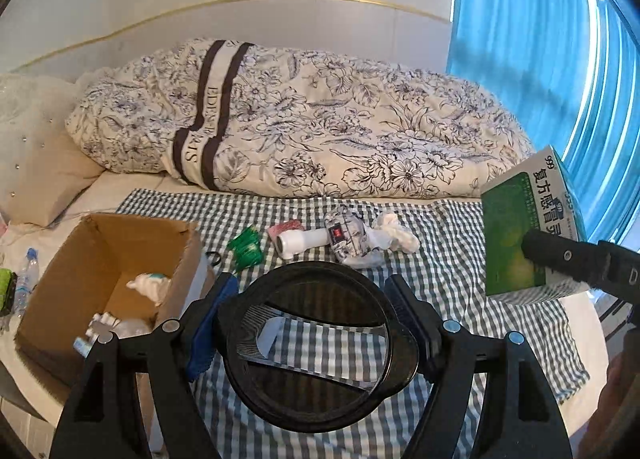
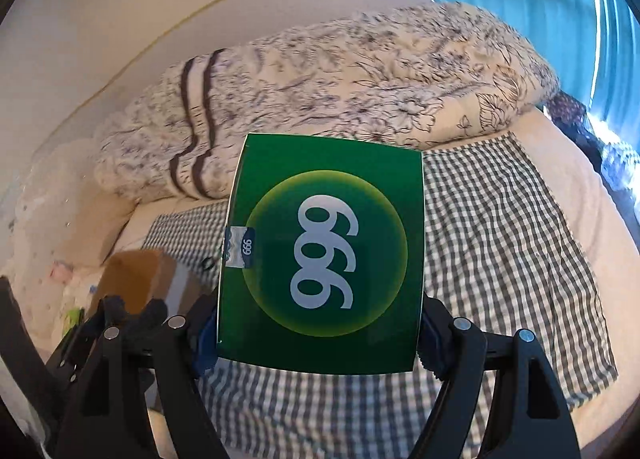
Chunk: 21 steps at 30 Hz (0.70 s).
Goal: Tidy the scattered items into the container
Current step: 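Carry diffuser and green medicine box over the box and open both tools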
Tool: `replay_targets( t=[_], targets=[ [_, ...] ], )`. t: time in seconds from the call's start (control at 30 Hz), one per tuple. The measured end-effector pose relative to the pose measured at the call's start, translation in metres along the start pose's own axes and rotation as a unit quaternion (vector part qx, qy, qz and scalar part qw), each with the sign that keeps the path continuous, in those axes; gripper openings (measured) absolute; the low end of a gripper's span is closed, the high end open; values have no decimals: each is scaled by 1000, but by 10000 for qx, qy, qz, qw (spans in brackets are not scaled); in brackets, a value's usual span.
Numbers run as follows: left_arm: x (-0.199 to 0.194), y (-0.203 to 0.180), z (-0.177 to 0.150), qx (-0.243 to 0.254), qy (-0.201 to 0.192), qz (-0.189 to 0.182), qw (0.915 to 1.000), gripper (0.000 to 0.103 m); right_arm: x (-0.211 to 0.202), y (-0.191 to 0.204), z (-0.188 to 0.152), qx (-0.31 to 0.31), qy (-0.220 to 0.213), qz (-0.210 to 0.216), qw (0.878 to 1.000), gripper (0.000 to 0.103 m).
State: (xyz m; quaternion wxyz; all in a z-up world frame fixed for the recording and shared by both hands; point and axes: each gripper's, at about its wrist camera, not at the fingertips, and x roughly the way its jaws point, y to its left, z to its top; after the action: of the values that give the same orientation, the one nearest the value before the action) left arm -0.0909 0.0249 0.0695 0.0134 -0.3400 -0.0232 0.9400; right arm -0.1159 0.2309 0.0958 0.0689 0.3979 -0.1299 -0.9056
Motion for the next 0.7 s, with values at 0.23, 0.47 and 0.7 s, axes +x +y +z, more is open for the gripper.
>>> replay_targets(
  t=[0.23,0.47,0.7],
  targets=[
    [-23,36,-27,-145,96,155,9997,77,-11,38,-35,-173,217,208,9994,77],
    [-45,110,-33,-590,56,469,9971,77,-7,119,-37,-567,360,698,9953,77],
    [-35,191,-38,-917,228,880,9916,77,30,217,-38,-1026,660,1171,9856,77]
  ],
)
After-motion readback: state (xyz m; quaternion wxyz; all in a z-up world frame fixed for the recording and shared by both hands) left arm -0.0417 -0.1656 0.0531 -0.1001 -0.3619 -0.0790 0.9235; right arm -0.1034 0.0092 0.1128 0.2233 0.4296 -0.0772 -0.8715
